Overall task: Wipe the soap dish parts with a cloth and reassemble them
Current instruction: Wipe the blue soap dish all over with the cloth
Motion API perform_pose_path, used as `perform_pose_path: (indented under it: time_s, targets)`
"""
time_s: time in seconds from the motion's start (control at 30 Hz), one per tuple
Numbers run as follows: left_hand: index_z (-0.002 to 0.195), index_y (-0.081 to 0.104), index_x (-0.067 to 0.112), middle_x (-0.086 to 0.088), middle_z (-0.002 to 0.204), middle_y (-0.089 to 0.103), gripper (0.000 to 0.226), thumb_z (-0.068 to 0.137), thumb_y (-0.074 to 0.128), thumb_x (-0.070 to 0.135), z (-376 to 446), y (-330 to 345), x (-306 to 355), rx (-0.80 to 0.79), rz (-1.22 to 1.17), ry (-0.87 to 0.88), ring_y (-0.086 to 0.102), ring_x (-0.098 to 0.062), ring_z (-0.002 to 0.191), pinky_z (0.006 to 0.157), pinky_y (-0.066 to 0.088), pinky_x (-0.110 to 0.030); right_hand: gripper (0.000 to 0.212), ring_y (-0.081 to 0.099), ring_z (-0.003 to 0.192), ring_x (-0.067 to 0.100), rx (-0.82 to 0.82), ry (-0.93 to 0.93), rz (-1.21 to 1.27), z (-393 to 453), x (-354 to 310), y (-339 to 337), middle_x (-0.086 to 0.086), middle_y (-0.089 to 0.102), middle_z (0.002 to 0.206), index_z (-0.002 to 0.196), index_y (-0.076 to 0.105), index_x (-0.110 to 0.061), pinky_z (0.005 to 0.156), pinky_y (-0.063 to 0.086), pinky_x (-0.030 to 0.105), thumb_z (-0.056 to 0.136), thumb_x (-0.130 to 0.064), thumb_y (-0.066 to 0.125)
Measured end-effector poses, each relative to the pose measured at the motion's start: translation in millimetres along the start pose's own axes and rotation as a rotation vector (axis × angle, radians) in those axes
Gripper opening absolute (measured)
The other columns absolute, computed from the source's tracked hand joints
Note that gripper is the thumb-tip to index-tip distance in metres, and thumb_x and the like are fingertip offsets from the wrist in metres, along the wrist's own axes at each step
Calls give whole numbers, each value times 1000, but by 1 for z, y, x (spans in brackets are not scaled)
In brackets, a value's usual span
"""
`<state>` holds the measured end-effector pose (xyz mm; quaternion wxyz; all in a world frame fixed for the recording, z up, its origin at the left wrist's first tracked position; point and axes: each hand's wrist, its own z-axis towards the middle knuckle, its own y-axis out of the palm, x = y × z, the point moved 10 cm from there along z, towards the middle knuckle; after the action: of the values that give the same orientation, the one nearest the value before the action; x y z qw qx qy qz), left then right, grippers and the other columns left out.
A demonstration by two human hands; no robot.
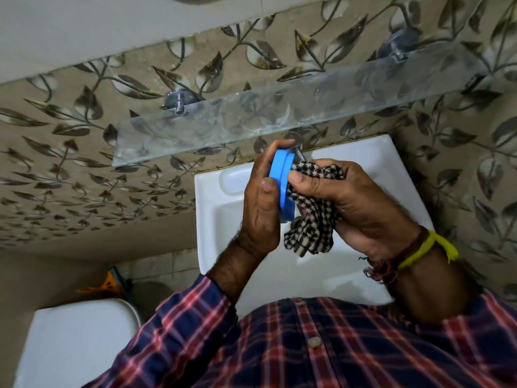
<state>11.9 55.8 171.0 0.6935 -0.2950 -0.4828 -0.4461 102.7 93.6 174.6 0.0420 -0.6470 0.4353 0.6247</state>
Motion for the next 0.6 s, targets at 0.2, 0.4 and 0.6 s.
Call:
perform_pose_path:
  time_s: [0.2,0.4,0.6]
  targets:
    - [137,47,-4,-8,116,61,75,102,34,61,0,-5,2,1,-10,-24,60,-28,102,91,48,-48,21,68,73,15,1,-18,-80,-2,2,0,6,70,77,93,70,2,63,55,24,78,-12,73]
    - [131,53,0,-1,110,64,74,100,35,65,2,-4,-2,15,-124,-116,60,-20,97,88,46,-39,10,68,69,10,9,-143,-191,-7,-4,9,0,72,72,87,72,-4,62,54,19,79,-10,72]
    - [122,55,2,-7,91,61,73,94,44,68,9,6,-4,10,-262,-235,57,-27,83,79,48,-43,3,68,71,13,-15,-252,-344,-8,-21,10,0,71,75,87,72,-4,63,55,22,85,-3,71]
